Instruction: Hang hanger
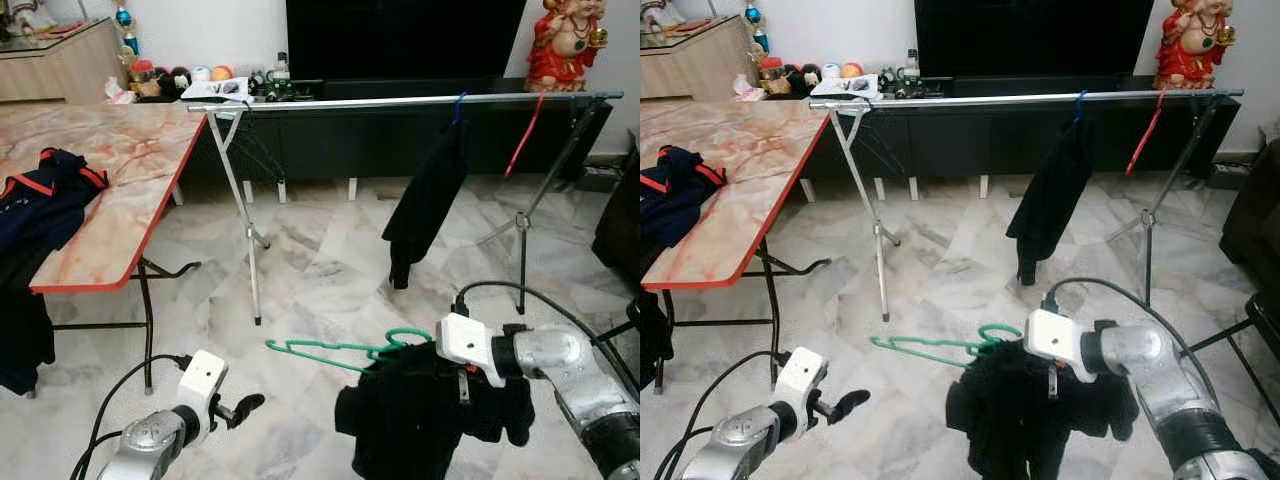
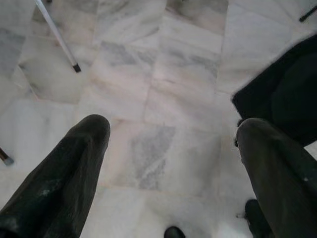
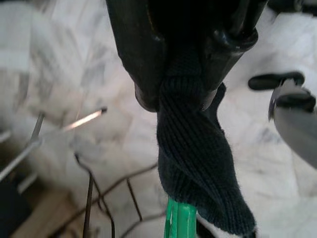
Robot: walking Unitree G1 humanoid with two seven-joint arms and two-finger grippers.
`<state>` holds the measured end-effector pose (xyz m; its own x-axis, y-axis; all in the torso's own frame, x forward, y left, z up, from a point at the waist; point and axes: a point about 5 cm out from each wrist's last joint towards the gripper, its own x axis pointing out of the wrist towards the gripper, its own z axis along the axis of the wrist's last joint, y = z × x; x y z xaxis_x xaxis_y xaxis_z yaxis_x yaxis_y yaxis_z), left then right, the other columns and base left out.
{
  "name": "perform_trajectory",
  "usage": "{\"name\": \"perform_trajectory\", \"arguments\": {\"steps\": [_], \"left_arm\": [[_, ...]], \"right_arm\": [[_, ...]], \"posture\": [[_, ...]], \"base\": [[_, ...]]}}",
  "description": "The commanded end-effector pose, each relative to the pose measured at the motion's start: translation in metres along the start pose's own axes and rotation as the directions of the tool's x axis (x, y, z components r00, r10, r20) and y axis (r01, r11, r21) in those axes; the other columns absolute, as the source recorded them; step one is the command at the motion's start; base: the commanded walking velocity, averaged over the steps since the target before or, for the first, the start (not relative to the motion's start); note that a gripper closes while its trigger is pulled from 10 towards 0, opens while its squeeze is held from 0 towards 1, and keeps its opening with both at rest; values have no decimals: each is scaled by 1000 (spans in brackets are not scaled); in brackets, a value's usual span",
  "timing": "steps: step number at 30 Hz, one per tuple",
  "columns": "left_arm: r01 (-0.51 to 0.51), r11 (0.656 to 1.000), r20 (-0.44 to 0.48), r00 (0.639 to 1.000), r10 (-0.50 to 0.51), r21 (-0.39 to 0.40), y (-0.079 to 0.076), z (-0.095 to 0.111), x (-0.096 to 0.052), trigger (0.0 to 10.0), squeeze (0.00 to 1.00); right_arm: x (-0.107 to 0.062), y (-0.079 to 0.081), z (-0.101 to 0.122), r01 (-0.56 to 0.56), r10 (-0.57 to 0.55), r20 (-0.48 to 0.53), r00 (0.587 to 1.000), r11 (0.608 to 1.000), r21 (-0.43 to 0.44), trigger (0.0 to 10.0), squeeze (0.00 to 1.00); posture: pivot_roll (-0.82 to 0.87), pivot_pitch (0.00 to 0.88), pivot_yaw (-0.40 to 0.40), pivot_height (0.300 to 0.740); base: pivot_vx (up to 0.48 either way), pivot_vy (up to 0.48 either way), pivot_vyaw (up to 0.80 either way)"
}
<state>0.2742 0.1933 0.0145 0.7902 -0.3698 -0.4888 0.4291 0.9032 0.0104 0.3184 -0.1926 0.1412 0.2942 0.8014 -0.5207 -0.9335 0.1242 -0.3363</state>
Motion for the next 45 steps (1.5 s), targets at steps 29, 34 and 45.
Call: {"name": "perform_trajectory", "arguments": {"steps": [29, 34, 45], "left_arm": [[381, 924, 103, 921, -376, -31, -45, 19, 19, 10000, 0], [418, 908, 99, 905, -414, -20, -49, 21, 20, 10000, 0], [454, 891, 100, 887, -450, -14, -53, 23, 22, 10000, 0]], "right_arm": [[-10, 5, 59, -87, 110, 149, 983, 985, -151, 0, 0], [-5, 6, 61, -92, 115, 138, 984, 983, -161, 0, 0], [-2, 2, 76, -70, 106, 171, 980, 977, -200, 0, 0]], "posture": [[44, 26, 25, 740], [39, 30, 24, 740], [41, 41, 19, 740]], "base": [[0, 0, 0], [0, 0, 0], [0, 0, 0]]}}
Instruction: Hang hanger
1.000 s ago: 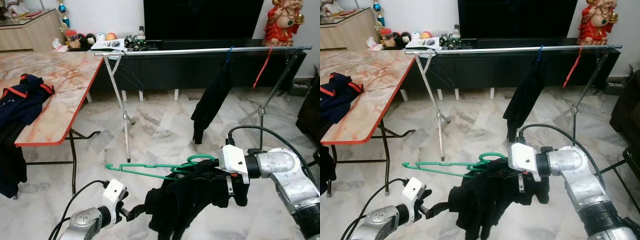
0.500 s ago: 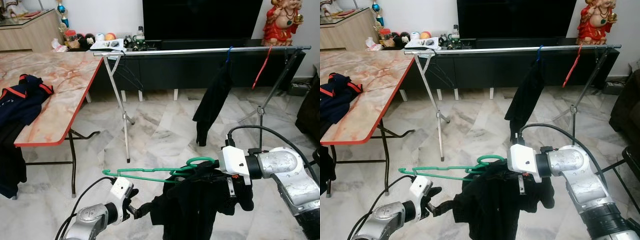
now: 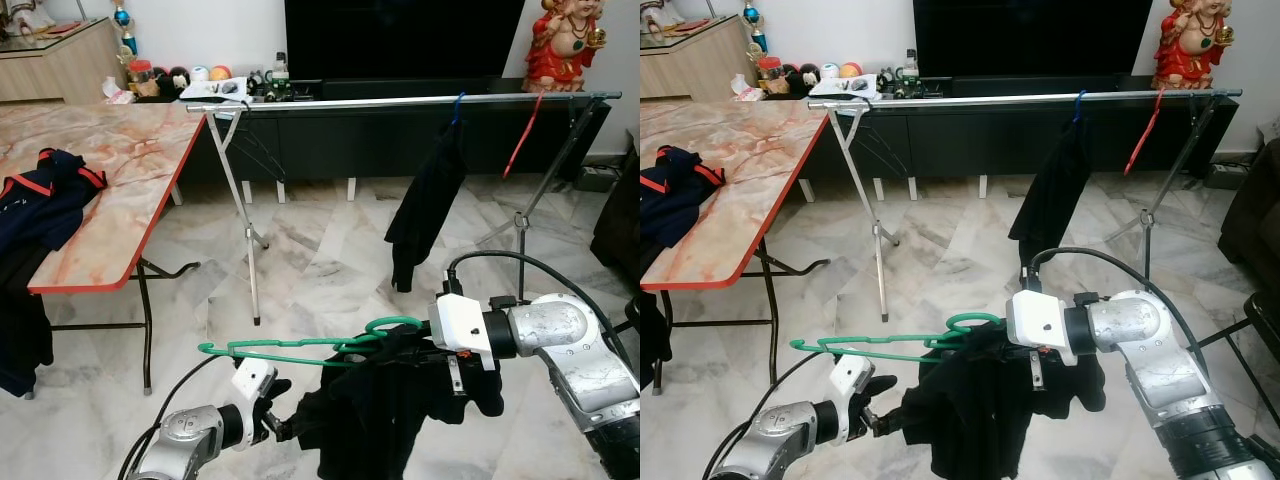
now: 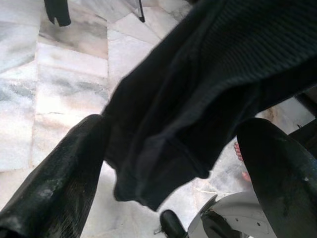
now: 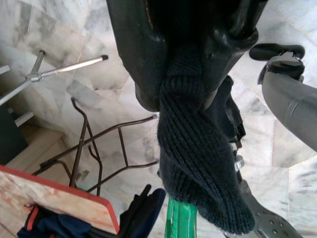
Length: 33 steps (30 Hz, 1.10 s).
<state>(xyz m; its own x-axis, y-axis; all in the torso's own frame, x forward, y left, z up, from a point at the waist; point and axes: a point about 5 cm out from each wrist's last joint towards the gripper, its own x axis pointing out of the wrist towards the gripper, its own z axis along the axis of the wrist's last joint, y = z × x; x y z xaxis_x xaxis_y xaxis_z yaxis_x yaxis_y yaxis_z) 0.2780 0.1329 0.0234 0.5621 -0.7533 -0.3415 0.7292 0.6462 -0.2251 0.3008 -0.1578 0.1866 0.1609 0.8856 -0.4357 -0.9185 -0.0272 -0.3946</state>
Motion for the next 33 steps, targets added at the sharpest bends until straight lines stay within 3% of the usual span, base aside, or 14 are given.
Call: {"name": "perform_trajectory", "arguments": {"steps": [1, 12, 13, 15, 16, 17, 33], "left_arm": [[8, 1000, -14, 1000, -8, 8, 0, 1, 1, 10000, 0], [-117, 992, 3, 993, 117, 37, 11, 5, 2, 10000, 0], [-123, 992, 9, 992, 123, 40, 12, 6, 2, 7216, 0], [-126, 991, 11, 992, 126, 41, 12, 6, 2, 2549, 0], [-126, 991, 11, 992, 126, 40, 12, 6, 2, 1961, 0], [-123, 992, 10, 992, 123, 39, 12, 5, 1, 0, 0], [-61, 998, -11, 998, 62, 28, 6, -1, 2, 0, 0]], "right_arm": [[2, -6, 17, 5, -3, 33, 999, 997, -72, 0, 0], [4, -15, 28, 45, -39, 60, 997, 994, -100, 0, 0], [4, -15, 28, 44, -38, 59, 998, 994, -102, 0, 0], [5, -15, 28, 44, -38, 59, 998, 994, -104, 0, 0], [5, -15, 28, 45, -39, 59, 998, 994, -105, 0, 0], [5, -16, 28, 46, -40, 59, 997, 993, -105, 0, 0], [5, -21, 29, 76, -70, 59, 996, 991, -107, 0, 0]], "posture": [[41, 41, 19, 740], [38, 48, 17, 740], [39, 48, 17, 740], [40, 49, 15, 740], [40, 49, 15, 740], [40, 49, 15, 740], [42, 51, 16, 740]], "base": [[0, 0, 0], [0, 0, 0], [0, 0, 0], [0, 0, 0], [0, 0, 0], [0, 0, 0], [0, 0, 0]]}}
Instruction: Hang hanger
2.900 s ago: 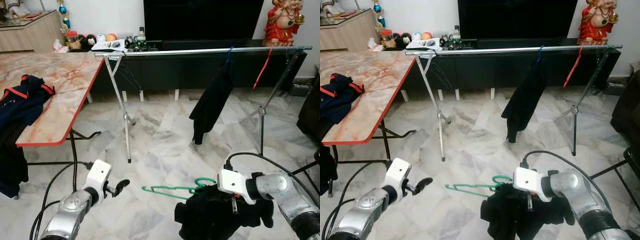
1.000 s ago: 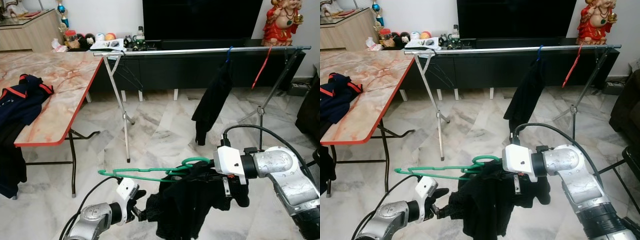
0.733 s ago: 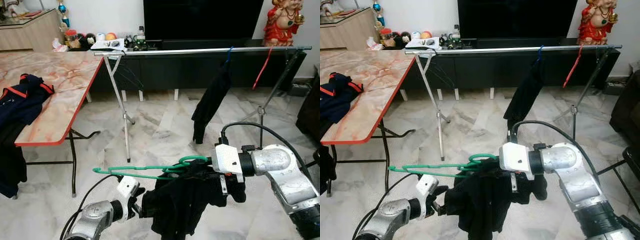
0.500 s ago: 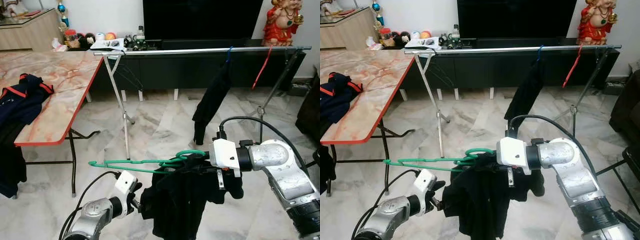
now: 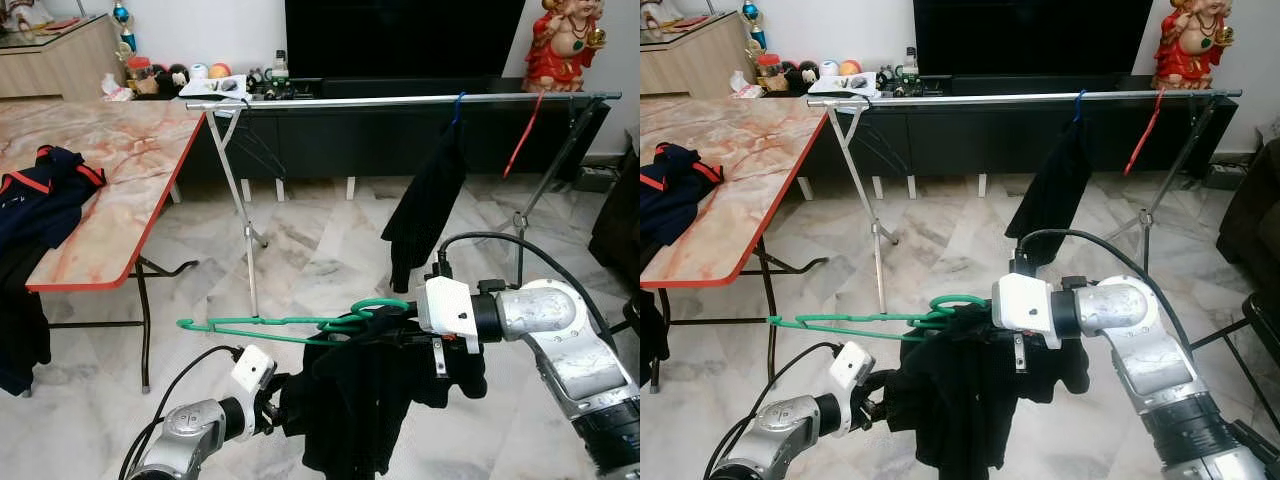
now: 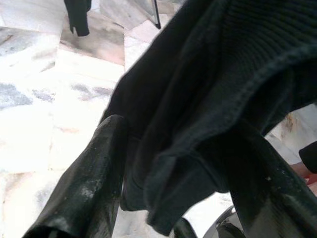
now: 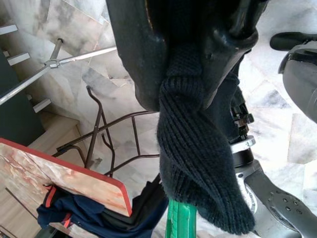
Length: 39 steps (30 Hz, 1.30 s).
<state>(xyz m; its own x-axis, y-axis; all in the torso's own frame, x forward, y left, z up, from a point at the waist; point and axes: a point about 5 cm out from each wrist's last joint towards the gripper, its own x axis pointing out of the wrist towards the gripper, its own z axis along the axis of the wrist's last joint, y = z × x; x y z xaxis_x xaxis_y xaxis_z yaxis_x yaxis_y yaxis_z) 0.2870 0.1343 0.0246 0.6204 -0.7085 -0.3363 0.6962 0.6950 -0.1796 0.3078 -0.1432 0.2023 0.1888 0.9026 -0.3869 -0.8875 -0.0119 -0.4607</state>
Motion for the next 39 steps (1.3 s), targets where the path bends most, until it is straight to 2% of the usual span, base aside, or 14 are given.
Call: {"name": "perform_trajectory", "arguments": {"steps": [1, 22, 39], "left_arm": [[10, 1000, -34, 999, -10, 5, -1, -5, -2, 0, 0], [-4, 1000, -25, 1000, 4, 6, -1, -5, 0, 0, 0], [-41, 999, -18, 999, 41, 4, 3, -4, -2, 0, 0]], "right_arm": [[-2, -10, 11, 32, -31, 19, 999, 998, -51, 0, 0], [-4, -16, 12, 75, -74, 19, 997, 996, -52, 0, 0], [-4, -15, 5, 91, -91, -1, 996, 995, -32, 0, 0]], "posture": [[43, 51, 17, 740], [42, 53, 17, 740], [47, 49, 20, 740]], "base": [[0, 0, 0], [0, 0, 0], [0, 0, 0]]}}
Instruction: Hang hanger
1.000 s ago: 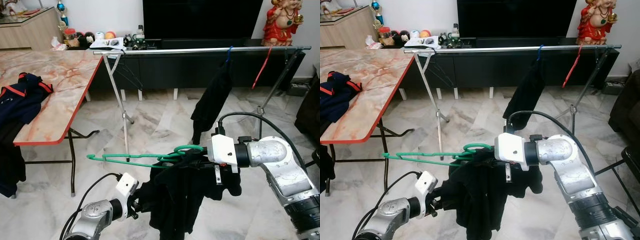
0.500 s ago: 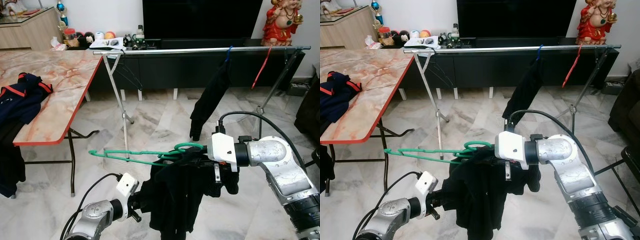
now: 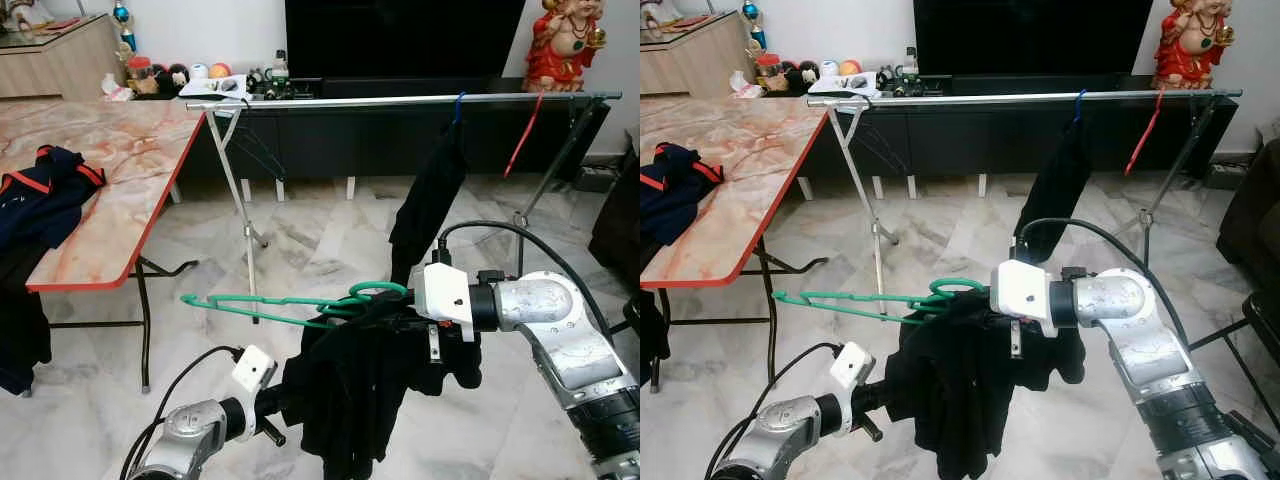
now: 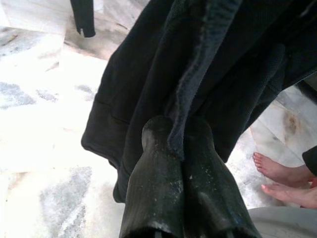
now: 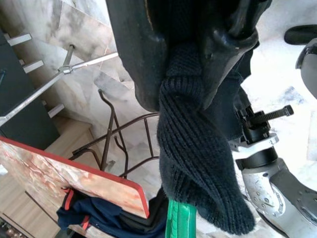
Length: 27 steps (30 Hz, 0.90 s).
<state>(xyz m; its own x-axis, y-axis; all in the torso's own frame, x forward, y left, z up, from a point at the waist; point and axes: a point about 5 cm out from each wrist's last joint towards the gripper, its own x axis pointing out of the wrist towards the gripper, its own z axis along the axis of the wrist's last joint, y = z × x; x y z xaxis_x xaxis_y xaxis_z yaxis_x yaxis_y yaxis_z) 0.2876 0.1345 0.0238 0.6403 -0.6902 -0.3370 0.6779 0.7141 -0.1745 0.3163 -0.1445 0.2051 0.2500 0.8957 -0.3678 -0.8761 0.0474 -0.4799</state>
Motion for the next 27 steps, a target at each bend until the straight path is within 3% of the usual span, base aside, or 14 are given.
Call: {"name": "perform_trajectory", "arguments": {"steps": [1, 3, 4, 5, 11, 19, 23, 25, 27], "left_arm": [[-23, 1000, -26, 999, 23, 7, 4, -4, -3, 0, 0], [-36, 999, -32, 999, 37, 8, 6, -5, -4, 0, 0], [-56, 998, -47, 997, 57, 17, 8, -7, -7, 0, 0], [-65, 998, -53, 996, 66, 20, 10, -8, -8, 0, 0], [-93, 995, -72, 993, 95, 22, 14, -14, -14, 0, 0], [-91, 995, -104, 990, 93, 33, 14, -19, -17, 0, 0], [-87, 995, -123, 988, 91, 43, 13, -22, -18, 0, 0], [-83, 996, -128, 988, 88, 43, 12, -24, -18, 0, 0], [-82, 996, -130, 988, 87, 43, 12, -24, -18, 0, 0]], "right_arm": [[-4, -6, 4, 27, -27, -3, 1000, 999, -36, 0, 0], [-5, -5, 0, 25, -27, -34, 999, 999, -38, 0, 0], [-8, 3, -20, -11, 2, -175, 985, 999, -51, 0, 0], [-11, 7, -30, -32, 19, -235, 972, 998, -49, 0, 0], [-25, 28, -63, -55, 59, -366, 929, 998, 21, 0, 0], [-37, 44, -71, -56, 95, -256, 962, 986, 155, 0, 0], [-40, 40, -73, 14, 27, -236, 971, 986, 169, 0, 0], [-42, 36, -66, 45, -15, -131, 991, 972, 229, 0, 0], [-44, 39, -65, 22, 8, -125, 992, 971, 237, 0, 0]], "posture": [[47, 49, 20, 740], [47, 49, 20, 740], [47, 49, 20, 740], [47, 49, 20, 740], [50, 50, 21, 740], [48, 55, 27, 740], [47, 56, 27, 740], [47, 56, 27, 740], [50, 62, 32, 740]], "base": [[0, 0, 0], [0, 0, 0], [0, 0, 0], [0, 0, 0], [0, 0, 0], [0, 0, 0], [0, 0, 0], [0, 0, 0], [0, 0, 0]]}}
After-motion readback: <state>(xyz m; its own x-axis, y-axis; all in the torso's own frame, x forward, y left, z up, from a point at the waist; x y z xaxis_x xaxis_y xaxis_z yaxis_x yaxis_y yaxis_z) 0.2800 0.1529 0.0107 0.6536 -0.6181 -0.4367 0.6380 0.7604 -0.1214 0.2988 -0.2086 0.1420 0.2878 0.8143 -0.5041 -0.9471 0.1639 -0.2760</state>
